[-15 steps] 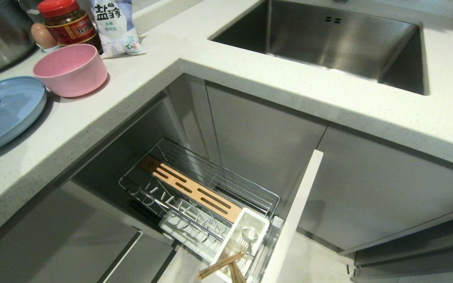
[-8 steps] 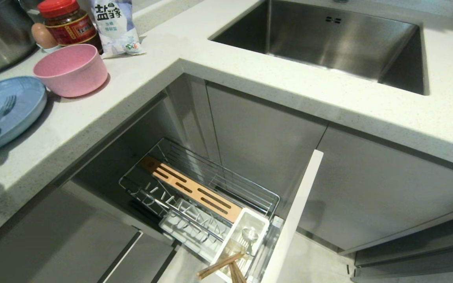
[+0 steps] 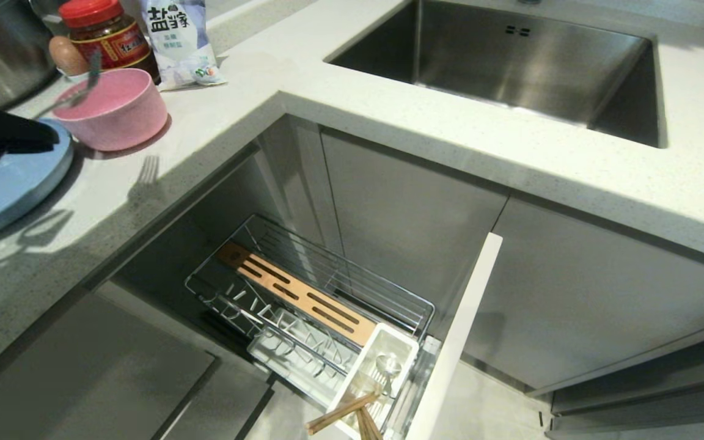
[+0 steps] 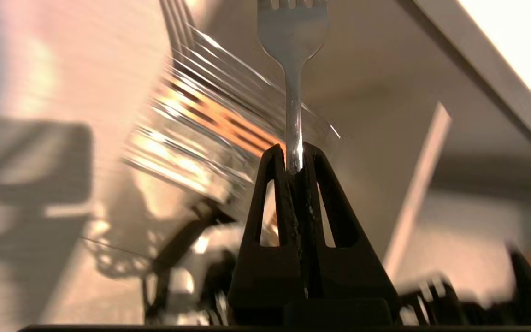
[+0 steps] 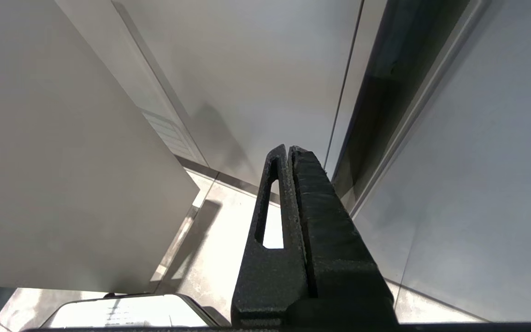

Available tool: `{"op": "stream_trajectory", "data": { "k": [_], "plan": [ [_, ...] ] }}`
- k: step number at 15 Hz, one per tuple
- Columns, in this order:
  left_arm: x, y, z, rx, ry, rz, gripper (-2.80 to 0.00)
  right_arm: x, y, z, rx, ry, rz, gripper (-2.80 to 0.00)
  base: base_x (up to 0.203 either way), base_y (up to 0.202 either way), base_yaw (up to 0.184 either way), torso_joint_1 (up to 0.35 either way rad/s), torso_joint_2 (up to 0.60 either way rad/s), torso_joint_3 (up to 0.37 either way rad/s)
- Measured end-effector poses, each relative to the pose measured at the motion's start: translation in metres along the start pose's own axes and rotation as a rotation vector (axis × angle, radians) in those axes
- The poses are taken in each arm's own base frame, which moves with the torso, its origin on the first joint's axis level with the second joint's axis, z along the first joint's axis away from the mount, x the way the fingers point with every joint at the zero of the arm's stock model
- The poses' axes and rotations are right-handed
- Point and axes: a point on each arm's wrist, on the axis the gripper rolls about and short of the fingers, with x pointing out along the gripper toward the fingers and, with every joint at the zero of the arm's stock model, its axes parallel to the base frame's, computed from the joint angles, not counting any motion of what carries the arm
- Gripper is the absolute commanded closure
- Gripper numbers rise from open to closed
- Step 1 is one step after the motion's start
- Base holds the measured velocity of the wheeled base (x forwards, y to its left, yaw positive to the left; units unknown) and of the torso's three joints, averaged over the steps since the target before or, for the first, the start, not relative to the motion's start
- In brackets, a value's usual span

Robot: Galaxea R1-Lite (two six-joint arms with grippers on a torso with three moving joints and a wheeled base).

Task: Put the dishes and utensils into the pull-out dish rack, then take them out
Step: Pick up the fork and place it in the cupboard

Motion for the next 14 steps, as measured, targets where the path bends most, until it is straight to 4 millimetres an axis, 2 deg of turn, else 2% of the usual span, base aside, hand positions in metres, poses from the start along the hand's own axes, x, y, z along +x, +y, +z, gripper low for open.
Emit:
{"op": "stream_trajectory", "data": {
  "k": [6, 9, 14],
  "plan": [
    [0.029, -0.035, -0.039, 0.094, 0.276, -0.248, 0.00, 0.000, 0.000, 0.000, 0.000, 0.000, 0.000, 0.00, 0.000, 0.000, 0.000, 0.000, 0.00, 0.000],
    [0.061, -0.049, -0.059, 0.135, 0.433, -0.266, 0.00, 0.000, 0.000, 0.000, 0.000, 0.000, 0.001, 0.00, 0.000, 0.000, 0.000, 0.000, 0.00, 0.000],
    [0.125, -0.066, -0.089, 0.119, 0.681, -0.165, 0.00, 0.000, 0.000, 0.000, 0.000, 0.000, 0.000, 0.00, 0.000, 0.000, 0.000, 0.000, 0.00, 0.000]
  ]
}}
